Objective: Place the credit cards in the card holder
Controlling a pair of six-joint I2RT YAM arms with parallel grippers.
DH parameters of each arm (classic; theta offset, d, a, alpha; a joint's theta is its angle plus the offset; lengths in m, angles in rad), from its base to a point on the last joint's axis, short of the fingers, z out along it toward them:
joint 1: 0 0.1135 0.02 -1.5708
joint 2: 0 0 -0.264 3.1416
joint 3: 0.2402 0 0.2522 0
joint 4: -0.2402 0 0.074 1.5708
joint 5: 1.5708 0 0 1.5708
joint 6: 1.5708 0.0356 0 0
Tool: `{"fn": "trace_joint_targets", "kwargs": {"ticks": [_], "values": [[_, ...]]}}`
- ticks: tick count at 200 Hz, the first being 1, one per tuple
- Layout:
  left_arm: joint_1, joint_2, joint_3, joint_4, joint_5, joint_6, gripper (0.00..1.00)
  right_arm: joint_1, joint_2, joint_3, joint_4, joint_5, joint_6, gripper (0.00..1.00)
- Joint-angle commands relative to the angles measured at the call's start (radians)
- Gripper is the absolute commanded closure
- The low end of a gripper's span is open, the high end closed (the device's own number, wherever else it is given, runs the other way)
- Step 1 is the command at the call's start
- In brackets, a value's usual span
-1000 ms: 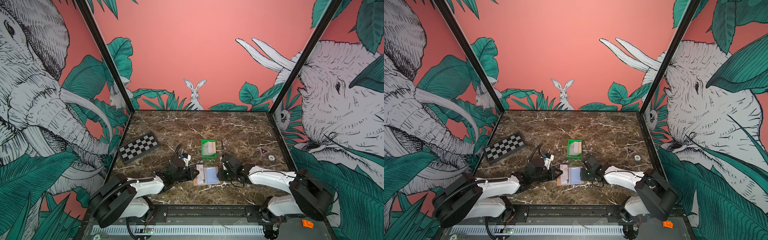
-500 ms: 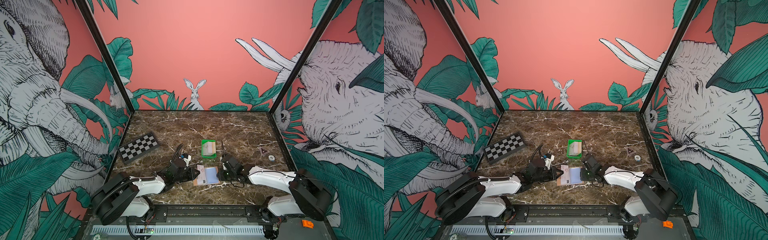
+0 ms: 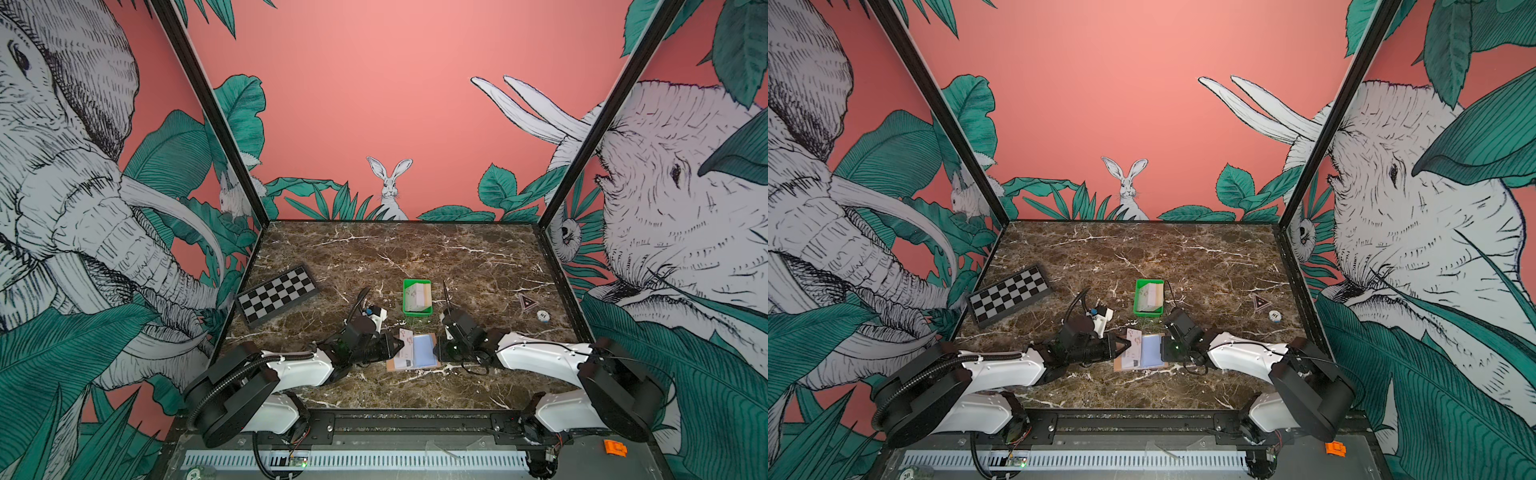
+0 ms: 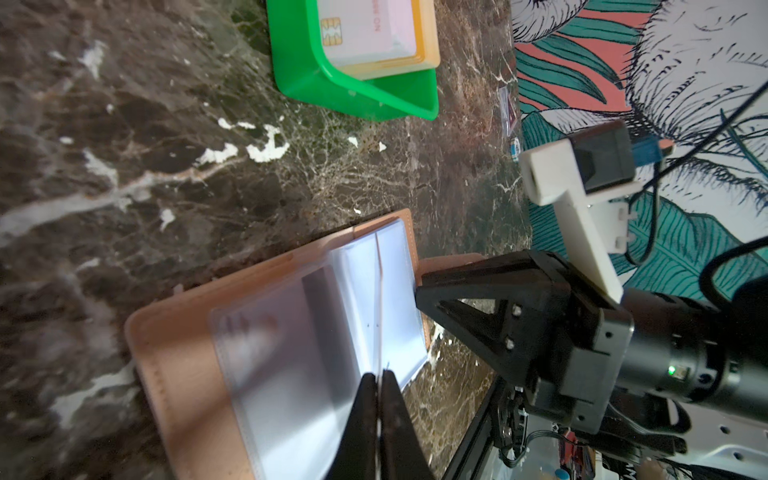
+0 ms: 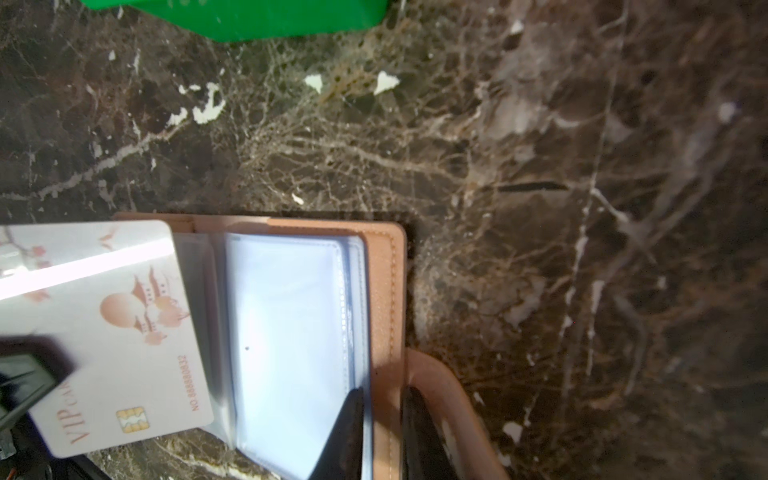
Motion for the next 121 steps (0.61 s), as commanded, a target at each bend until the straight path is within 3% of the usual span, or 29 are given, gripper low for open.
{"fn": "trace_joint_targets", "kwargs": {"ticks": [1,66,121], "values": [[-0.004,0.019,0.020,0.009,-0.016,0.016,0.92,0.008,0.016,-0.023,-0.012,0.004,0.001,0.81],[-0.005,0.161,0.016,0.215,0.035,-0.080,0.92,0.008,0.001,-0.041,-0.030,0.035,0.000,0.82],[-0.007,0.127,0.004,0.108,-0.011,-0.067,0.92,0.008,-0.006,-0.031,-0.059,0.069,-0.003,0.84]]}}
